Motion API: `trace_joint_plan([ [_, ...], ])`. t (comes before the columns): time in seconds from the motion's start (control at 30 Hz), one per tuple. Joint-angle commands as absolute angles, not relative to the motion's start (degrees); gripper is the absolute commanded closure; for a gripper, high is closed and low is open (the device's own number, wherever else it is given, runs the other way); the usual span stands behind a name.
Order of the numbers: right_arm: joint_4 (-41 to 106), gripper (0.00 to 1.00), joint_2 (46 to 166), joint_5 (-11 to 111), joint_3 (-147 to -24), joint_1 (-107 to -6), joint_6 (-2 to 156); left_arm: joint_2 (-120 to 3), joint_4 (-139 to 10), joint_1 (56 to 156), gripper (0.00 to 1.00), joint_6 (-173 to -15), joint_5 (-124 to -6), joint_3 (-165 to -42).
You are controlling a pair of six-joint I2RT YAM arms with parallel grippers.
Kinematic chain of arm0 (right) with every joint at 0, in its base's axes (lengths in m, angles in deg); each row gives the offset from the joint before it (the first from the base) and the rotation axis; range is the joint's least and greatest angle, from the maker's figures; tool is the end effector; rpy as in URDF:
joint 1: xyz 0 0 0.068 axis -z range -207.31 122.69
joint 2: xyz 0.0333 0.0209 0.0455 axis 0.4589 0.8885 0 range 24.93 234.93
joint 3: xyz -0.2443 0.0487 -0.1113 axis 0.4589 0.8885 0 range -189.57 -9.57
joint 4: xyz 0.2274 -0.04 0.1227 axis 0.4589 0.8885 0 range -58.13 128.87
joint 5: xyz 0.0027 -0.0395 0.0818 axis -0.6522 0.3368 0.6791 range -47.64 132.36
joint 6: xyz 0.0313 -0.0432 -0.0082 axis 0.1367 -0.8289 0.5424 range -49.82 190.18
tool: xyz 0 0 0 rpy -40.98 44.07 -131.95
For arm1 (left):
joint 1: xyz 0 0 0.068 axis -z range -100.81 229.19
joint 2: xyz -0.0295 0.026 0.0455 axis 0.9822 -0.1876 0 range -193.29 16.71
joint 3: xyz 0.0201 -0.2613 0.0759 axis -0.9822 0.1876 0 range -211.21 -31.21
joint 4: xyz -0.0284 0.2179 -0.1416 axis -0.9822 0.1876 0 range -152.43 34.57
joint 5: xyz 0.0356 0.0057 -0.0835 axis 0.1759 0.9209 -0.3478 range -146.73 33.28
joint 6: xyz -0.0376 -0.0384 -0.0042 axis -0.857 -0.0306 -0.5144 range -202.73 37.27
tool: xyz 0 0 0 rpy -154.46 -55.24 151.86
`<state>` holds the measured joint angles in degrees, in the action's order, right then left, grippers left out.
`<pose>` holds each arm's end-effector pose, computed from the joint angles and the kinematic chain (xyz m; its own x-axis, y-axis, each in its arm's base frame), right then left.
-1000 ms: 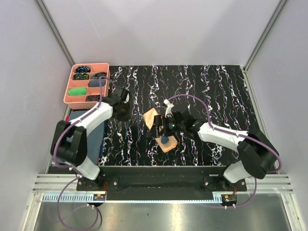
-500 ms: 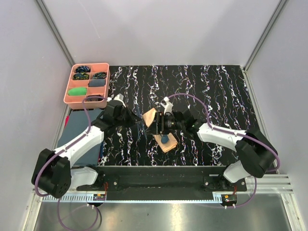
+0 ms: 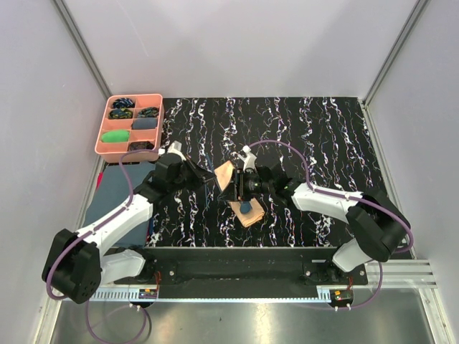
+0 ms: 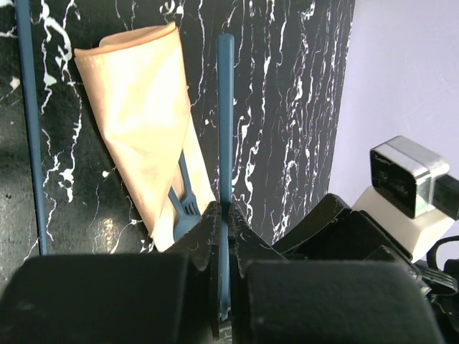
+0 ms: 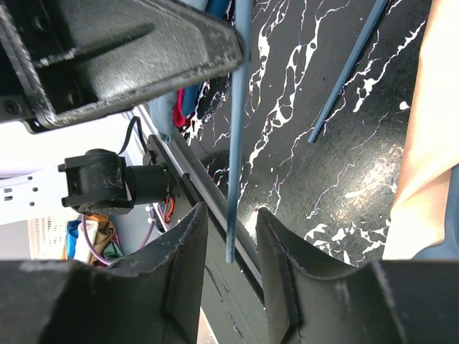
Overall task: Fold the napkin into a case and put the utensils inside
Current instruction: Pass from the left arm to the right
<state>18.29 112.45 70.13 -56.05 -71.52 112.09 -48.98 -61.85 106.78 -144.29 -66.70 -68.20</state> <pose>0.2224 0.2394 0.2129 -0.8561 -0.0081 -0.5168 -0.4588 0.4723 0.7526 0.2188 -0.1213 0.2358 -0.7253 -0.5981 -0.3409 -0.1002 0.5816 -0.8073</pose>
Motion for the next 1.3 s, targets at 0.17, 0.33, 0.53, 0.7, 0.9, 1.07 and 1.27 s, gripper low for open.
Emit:
trace_joint_plan([
  [0.17, 17.6, 0.67, 111.6, 70.3, -57.4, -71.2, 110.7, -47.4, -64.3, 107.3, 1.0, -144.7, -67.9, -67.8],
  [0.33, 17.3, 0.89, 112.7, 71.4, -57.6, -71.1, 111.6, -47.5, -64.4, 107.6, 1.0, -144.7, -68.1, -67.9],
  [0.53, 30.0, 1.0, 109.9, 66.1, -59.2, -70.2, 109.0, -51.3, -58.8, 107.7, 0.61, -138.2, -69.7, -72.2],
  [0.7, 49.3, 1.0, 104.2, 60.9, -58.7, -68.9, 103.7, -50.6, -57.0, 107.7, 0.37, -134.3, -64.4, -74.2],
  [0.9, 62.7, 1.0, 102.2, 58.4, -58.1, -68.5, 97.3, -61.1, -54.1, 107.7, 0.79, -129.1, -64.5, -82.6],
  [1.07, 65.2, 1.0, 105.0, 59.4, -59.9, -68.4, 95.2, -72.7, -54.3, 108.0, 0.9, -126.5, -67.4, -89.0],
  [1.27, 66.6, 1.0, 106.4, 58.7, -60.9, -68.5, 92.8, -79.7, -52.8, 108.1, 0.93, -124.0, -66.6, -92.9],
])
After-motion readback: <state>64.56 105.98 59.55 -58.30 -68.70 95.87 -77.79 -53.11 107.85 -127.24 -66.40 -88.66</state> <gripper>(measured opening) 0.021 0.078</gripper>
